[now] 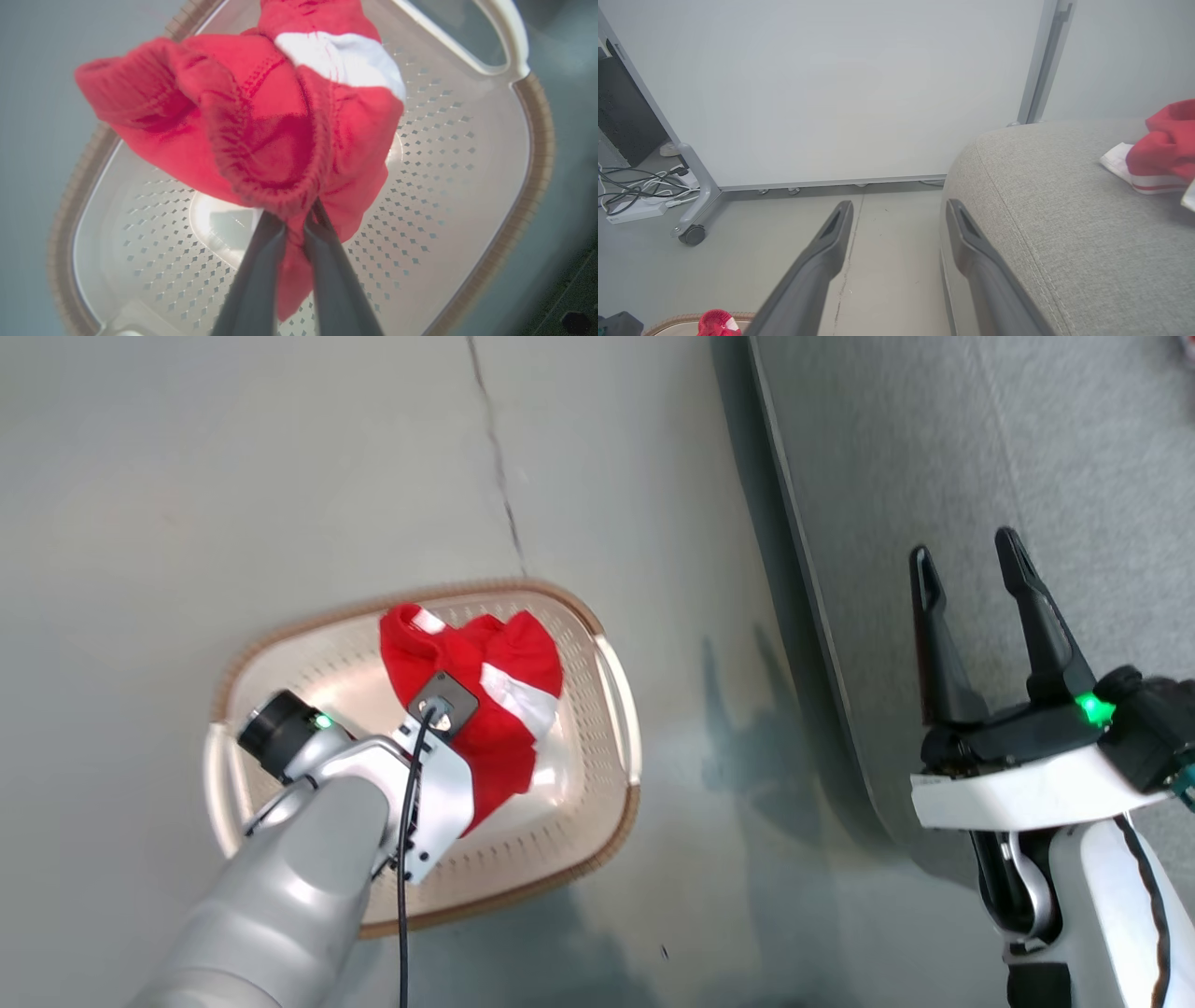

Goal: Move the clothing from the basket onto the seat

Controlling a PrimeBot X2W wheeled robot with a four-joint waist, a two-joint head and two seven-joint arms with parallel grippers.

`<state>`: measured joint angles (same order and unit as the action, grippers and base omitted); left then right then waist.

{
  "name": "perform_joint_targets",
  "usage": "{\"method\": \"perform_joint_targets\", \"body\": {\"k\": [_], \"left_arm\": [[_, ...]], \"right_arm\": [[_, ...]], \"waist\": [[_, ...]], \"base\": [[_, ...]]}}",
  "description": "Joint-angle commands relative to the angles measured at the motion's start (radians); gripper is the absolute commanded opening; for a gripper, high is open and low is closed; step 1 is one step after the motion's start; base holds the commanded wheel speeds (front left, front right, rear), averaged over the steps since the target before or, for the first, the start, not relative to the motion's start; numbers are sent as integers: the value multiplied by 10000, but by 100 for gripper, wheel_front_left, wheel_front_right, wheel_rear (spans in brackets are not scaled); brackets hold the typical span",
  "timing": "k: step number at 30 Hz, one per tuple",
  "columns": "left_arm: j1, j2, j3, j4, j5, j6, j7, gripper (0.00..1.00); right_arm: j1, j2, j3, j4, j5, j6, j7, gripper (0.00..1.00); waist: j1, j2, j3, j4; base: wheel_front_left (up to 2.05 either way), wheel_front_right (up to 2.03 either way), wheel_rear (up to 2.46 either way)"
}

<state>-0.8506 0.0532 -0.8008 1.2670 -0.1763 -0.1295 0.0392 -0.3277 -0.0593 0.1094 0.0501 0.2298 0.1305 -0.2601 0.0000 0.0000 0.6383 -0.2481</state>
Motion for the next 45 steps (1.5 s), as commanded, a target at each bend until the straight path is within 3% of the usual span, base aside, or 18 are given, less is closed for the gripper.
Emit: {"method": "perform_joint_targets", "body": {"k": [1, 8, 15, 19, 26, 35, 39, 45], "left_arm": [[287, -3, -118, -190, -409, -10, -264, 0], [1085, -3, -868, -1362, -2097, -10, -1195, 0], [1368, -7, -679, -1777, -3129, -11, -2751, 0], [1534, 25, -276, -2550, -3372, 9, -3039, 0], [2672, 429, 1741, -6092, -2873, 442, -3045, 0], [4317, 213, 4195, -9968, -1845, 469, -3047, 0], [4800, 85, 4551, -11059, -1456, 308, -3047, 0], [5449, 20, 4246, -12118, -1261, 92, -3048, 0]], "right_arm": [[266, -91, -73, 97, -7, 6, -45, 100], [916, -118, -390, 282, 56, 6, -45, 100], [1449, -144, -228, 405, -30, 6, -45, 100], [1817, -165, -386, 470, 30, 6, -47, 100], [2302, -148, -352, 506, 15, 6, -47, 100], [2666, -191, -275, 477, 71, 6, -47, 100], [2759, -147, -286, 437, 245, 6, -45, 100], [2868, -171, -255, 368, 250, 6, -45, 100]], "waist": [[0, 0, -1428, 686], [0, 0, -3165, 1105], [0, 0, -4324, 1365], [0, 0, -4997, 1575], [0, 0, -5877, 1810], [0, 0, -6419, 1865], [0, 0, -6550, 1838], [0, 0, -6706, 1812]], "base": [[0, 0, 0], [0, 0, 0], [0, 0, 0], [0, 0, 0], [0, 0, 0], [0, 0, 0], [0, 0, 0], [0, 0, 0]]}}
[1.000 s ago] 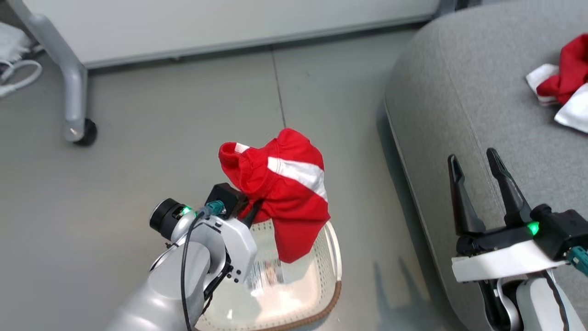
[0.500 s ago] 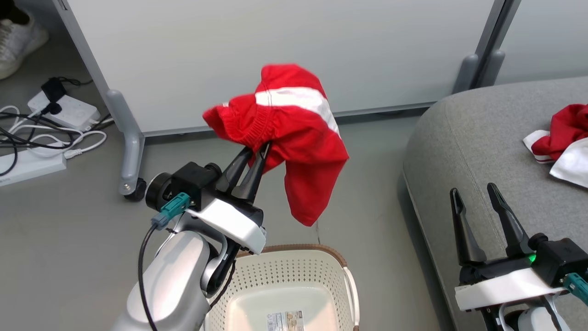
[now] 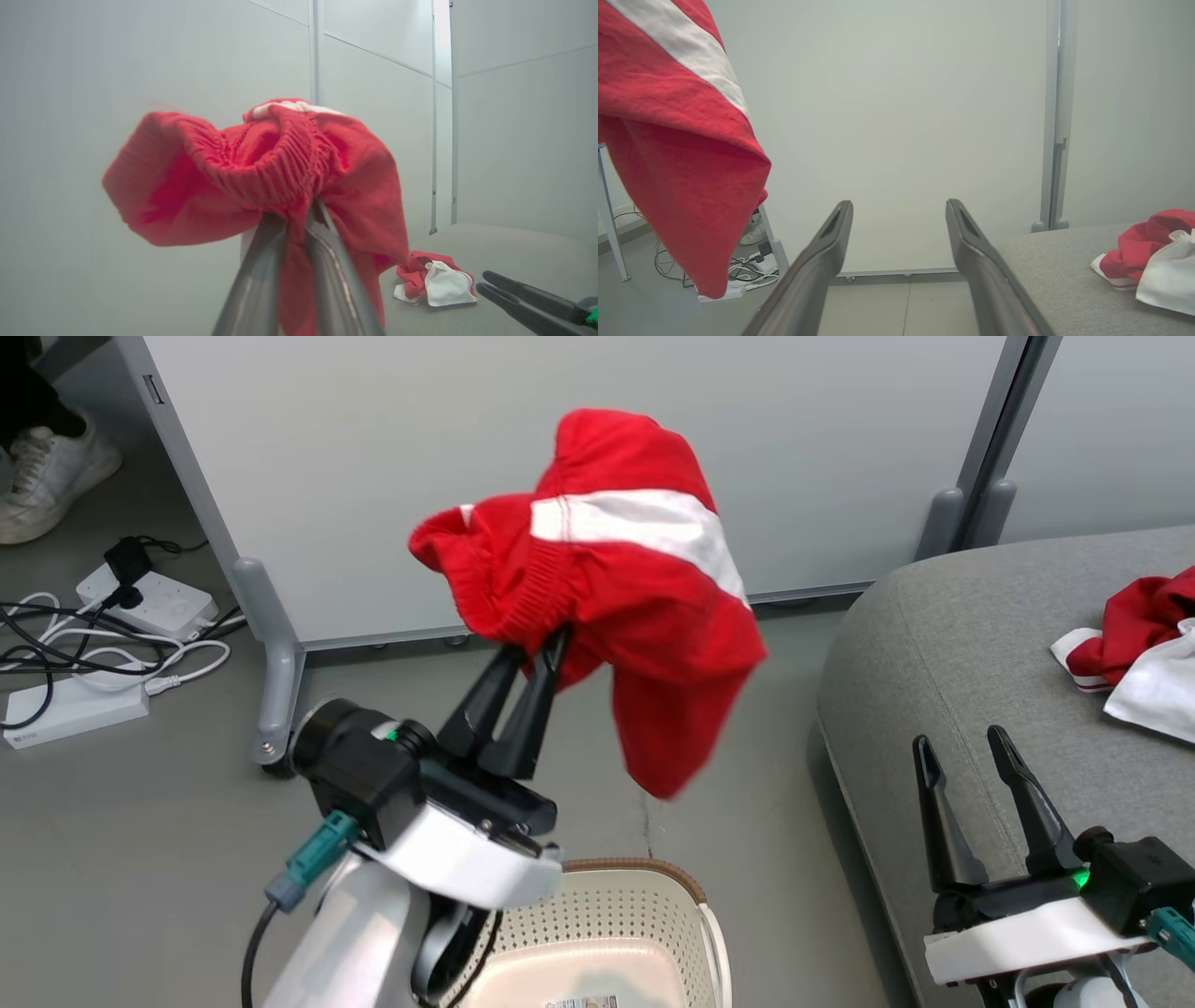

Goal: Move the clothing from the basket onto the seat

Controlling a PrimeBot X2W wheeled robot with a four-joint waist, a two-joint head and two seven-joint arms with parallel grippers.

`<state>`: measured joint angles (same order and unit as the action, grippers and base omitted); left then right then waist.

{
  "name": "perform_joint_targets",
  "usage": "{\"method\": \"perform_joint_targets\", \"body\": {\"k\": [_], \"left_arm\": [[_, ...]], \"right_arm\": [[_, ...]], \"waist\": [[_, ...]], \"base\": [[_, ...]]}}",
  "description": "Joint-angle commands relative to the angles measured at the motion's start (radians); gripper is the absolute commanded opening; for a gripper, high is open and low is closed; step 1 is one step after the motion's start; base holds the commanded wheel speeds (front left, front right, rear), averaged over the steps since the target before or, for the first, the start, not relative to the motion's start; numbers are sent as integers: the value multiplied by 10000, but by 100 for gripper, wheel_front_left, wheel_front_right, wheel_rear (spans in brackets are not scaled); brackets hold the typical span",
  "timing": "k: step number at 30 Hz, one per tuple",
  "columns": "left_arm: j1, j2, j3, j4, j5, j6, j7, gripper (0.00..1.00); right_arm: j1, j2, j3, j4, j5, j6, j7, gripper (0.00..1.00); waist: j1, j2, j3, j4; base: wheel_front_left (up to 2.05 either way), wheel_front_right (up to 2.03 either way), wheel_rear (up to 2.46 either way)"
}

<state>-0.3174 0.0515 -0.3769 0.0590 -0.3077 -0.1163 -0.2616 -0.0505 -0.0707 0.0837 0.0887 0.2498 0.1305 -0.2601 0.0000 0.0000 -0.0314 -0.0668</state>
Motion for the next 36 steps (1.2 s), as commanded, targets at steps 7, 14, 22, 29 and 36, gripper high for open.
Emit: {"method": "perform_joint_targets", "body": {"k": [7, 14, 22, 29, 36], "left_arm": [[501, 66, -870, -143, 478, -112, -41, 0], [582, 36, -1051, -28, 304, -137, -41, 0], [511, 47, -941, 233, 268, -142, -40, 0], [515, 103, -746, 358, 351, -142, -40, 0], [476, 104, -660, 427, 397, -145, -40, 0]], "right_arm": [[156, -124, -67, -124, 44, 6, -45, 100], [114, -212, 5, -308, 58, 6, -47, 100], [12, -470, 355, -670, 398, 6, -45, 100], [-35, -1485, 1641, -1659, 405, 8, -45, 100], [56, -2592, 2740, -2315, -1007, 5, -45, 100]], "waist": [[0, 0, 9, -16], [0, 0, 121, -25], [0, 0, 155, -117], [0, 0, 232, -178], [0, 0, 293, -207]], "base": [[0, 0, 0], [0, 0, 0], [0, 0, 0], [0, 0, 0], [0, 0, 0]]}}
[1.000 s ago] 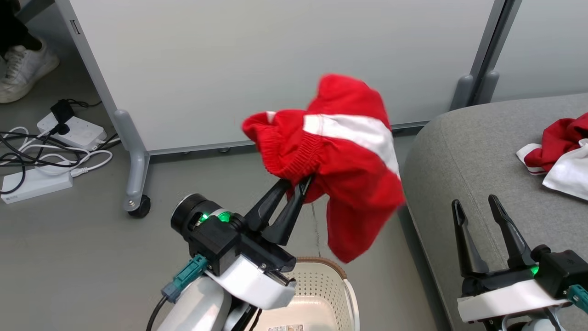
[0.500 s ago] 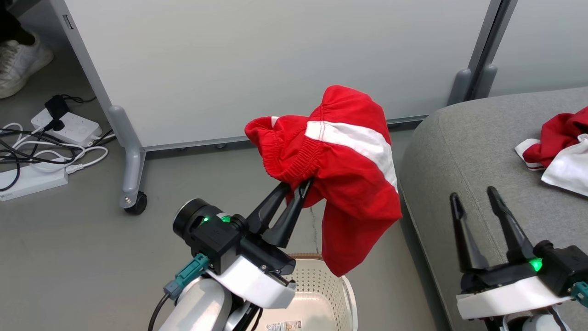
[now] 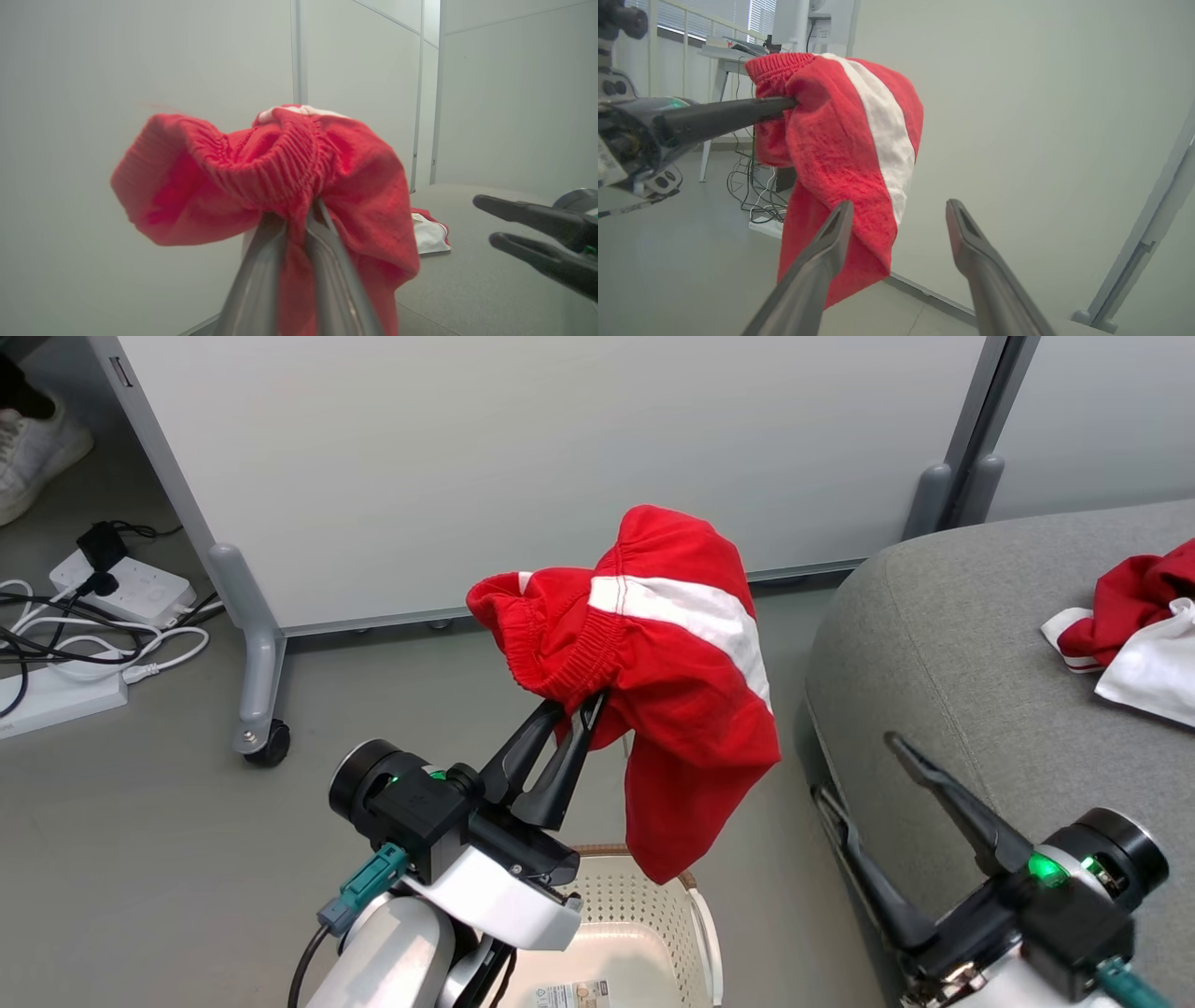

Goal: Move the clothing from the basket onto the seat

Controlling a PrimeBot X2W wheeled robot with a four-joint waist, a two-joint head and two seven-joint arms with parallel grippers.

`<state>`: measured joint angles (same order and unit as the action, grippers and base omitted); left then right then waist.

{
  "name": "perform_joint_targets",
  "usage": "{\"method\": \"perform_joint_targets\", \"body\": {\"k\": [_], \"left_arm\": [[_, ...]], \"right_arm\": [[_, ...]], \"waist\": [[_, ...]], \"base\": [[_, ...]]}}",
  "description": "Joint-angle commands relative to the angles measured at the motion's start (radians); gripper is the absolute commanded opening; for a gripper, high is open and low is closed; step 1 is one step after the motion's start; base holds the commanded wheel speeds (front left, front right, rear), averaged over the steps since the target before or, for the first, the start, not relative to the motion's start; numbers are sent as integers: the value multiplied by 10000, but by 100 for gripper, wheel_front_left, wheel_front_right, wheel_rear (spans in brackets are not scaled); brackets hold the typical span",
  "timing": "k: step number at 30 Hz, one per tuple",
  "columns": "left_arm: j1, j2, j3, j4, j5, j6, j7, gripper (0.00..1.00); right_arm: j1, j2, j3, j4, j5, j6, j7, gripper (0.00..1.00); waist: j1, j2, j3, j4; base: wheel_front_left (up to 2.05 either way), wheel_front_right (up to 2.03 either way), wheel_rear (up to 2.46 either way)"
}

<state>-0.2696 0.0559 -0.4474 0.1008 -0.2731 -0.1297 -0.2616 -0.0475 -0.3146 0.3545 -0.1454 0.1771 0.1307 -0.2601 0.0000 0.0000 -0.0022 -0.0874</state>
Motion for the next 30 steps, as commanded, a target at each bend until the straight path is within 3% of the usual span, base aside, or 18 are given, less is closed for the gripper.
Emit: {"method": "perform_joint_targets", "body": {"k": [1, 6, 16, 30], "left_arm": [[-1, 59, 38, 12, 60, -9, -40, 0], [-35, 47, -69, -67, 5, -9, -41, 0], [-120, 28, -583, -20, -150, -10, -41, 0], [-456, 99, -2407, 157, -724, -10, -41, 0]], "right_arm": [[-14, -238, 130, 59, -685, 3, -45, 100], [20, 33, 150, 74, -1346, 3, -45, 100], [-91, 411, 302, 369, -1063, 3, -47, 100], [-741, 438, 761, 1339, -1032, 3, -45, 100]], "waist": [[0, 0, 7, -3], [0, 0, 13, 34], [0, 0, 3, 142], [0, 0, 58, 406]], "base": [[0, 0, 0], [0, 0, 0], [0, 0, 0], [0, 0, 0]]}}
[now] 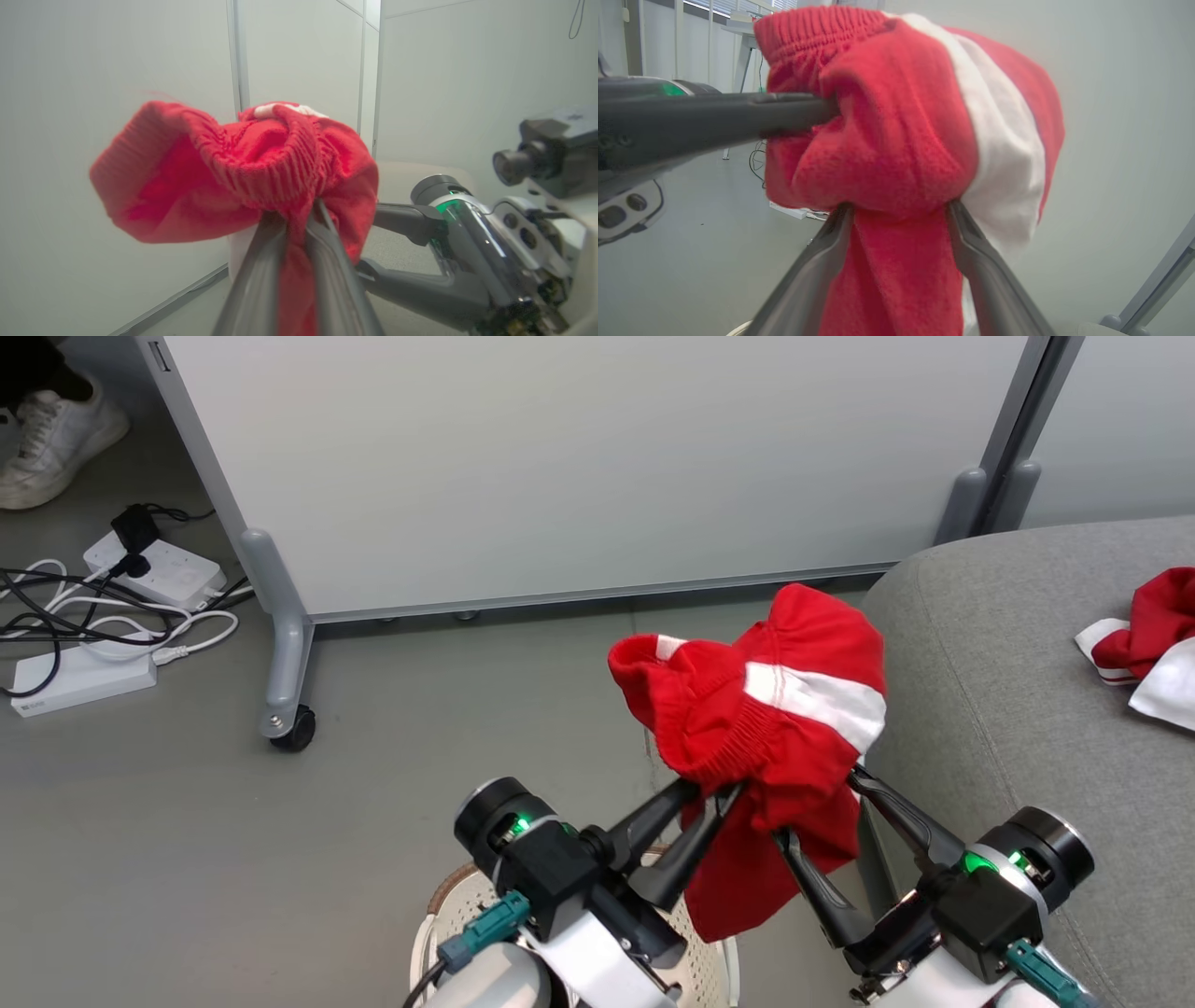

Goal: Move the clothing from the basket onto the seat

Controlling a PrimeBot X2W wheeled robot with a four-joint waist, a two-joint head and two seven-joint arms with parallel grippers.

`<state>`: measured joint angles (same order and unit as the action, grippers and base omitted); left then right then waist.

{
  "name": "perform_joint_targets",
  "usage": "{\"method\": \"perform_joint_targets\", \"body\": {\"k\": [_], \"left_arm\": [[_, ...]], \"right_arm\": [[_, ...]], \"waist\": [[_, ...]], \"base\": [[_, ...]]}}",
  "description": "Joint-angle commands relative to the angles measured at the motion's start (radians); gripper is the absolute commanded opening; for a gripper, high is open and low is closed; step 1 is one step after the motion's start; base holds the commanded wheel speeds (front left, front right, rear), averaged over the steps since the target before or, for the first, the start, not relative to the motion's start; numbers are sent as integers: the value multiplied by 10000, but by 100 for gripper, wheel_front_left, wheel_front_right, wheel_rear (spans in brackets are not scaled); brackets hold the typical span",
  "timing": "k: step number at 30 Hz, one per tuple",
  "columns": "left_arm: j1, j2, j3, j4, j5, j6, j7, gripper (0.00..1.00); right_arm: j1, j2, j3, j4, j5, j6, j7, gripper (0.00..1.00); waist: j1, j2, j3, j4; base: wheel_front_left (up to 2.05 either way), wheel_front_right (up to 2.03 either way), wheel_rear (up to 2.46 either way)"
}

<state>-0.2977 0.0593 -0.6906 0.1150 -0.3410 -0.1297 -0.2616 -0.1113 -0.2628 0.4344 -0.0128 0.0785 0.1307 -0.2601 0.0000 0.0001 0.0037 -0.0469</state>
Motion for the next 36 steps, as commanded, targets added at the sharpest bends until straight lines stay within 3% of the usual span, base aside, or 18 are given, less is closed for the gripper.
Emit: {"method": "perform_joint_targets", "body": {"k": [1, 11, 12, 13, 24, 26, 27, 28, 36], "left_arm": [[-196, 69, -91, 30, -84, -10, -41, 0], [-342, 198, -887, 117, -313, -10, -41, 0], [-338, 200, -908, 127, -335, -10, -41, 0], [-331, 197, -926, 131, -356, -10, -41, 0], [-129, 201, -910, 203, -307, -10, -18, 0], [-42, 192, -747, 221, -237, -10, -18, 56], [5, 177, -673, 211, -173, -10, -19, 94], [44, 160, -603, 195, -138, -10, -19, 100], [191, 87, -353, 124, 133, -10, -21, 100]], "right_arm": [[-133, -103, 15, 82, -84, 3, -45, 100], [-501, -137, 834, 606, -239, 3, -46, 100], [-540, -132, 893, 675, -175, 3, -47, 43], [-594, -129, 935, 704, -127, 3, -46, 0], [-331, 243, 356, 201, 59, 3, -49, 0], [-243, 343, 213, 84, 143, 3, -49, 0], [-225, 405, 92, 29, 189, 3, -49, 0], [-214, 460, -9, -17, 238, 3, -49, 0], [59, 776, -593, -273, 649, 3, -47, 0]], "waist": [[0, -1, -5, 13], [0, -1, -83, 63], [0, -1, -91, 65], [0, -1, -97, 67], [0, -1, -102, 60], [0, -1, -114, 43], [0, -1, -123, 35], [0, -1, -131, 29], [0, -1, -214, 11]], "base": [[0, 0, 0], [0, 0, 0], [0, 0, 0], [0, 0, 0], [0, 0, 0], [0, 0, 0], [0, 0, 0], [0, 0, 0], [0, 0, 0]]}}
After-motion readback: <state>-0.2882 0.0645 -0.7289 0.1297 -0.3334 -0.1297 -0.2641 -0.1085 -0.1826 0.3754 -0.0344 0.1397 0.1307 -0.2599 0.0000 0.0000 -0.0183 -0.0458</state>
